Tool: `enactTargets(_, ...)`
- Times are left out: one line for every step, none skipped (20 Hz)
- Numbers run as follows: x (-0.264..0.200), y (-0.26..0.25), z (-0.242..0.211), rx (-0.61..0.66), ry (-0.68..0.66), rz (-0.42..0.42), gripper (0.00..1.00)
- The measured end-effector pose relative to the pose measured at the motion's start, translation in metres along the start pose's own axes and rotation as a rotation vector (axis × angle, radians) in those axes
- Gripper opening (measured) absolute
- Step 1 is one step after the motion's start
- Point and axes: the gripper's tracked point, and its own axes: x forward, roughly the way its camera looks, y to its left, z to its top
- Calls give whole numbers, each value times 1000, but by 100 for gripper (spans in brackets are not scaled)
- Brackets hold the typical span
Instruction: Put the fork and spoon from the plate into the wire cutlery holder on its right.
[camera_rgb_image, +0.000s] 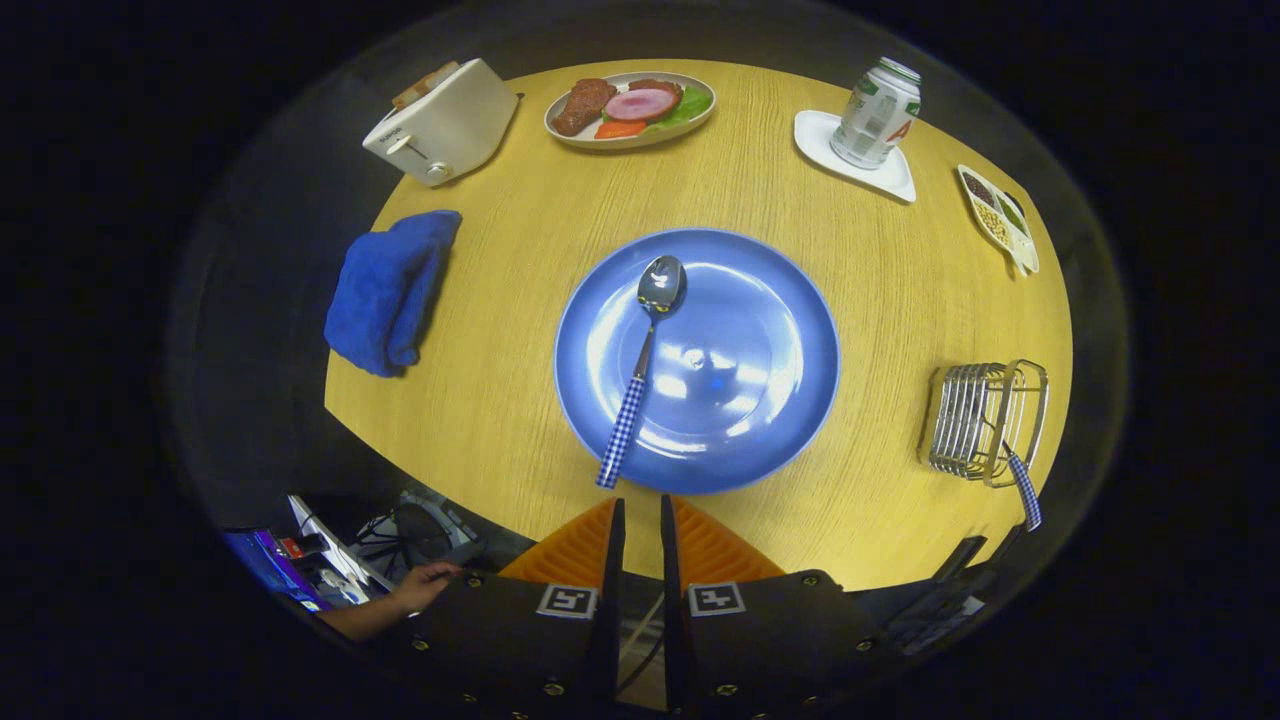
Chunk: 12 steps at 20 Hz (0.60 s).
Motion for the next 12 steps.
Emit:
enactTargets(5, 2, 5, 6, -4, -4, 19)
enactTargets(8, 5, 8, 8, 0, -3, 19)
enactTargets(10, 7, 10, 7, 4, 0, 19)
enactTargets(12, 9, 12, 9, 6, 4, 19)
enactTargets(15, 11, 15, 9, 6, 8, 19)
enactTargets(18, 13, 16, 9, 11, 4, 19)
enactTargets(21, 13, 18, 8, 16, 0, 19)
enactTargets(25, 15, 20, 10, 19, 2, 19)
enactTargets(27, 17, 21, 11, 24, 6, 19)
enactTargets(31, 18, 23, 11, 27, 8, 19)
enactTargets(35, 18, 25, 10, 27, 5, 19)
enactTargets(38, 18, 28, 8, 20, 5, 19)
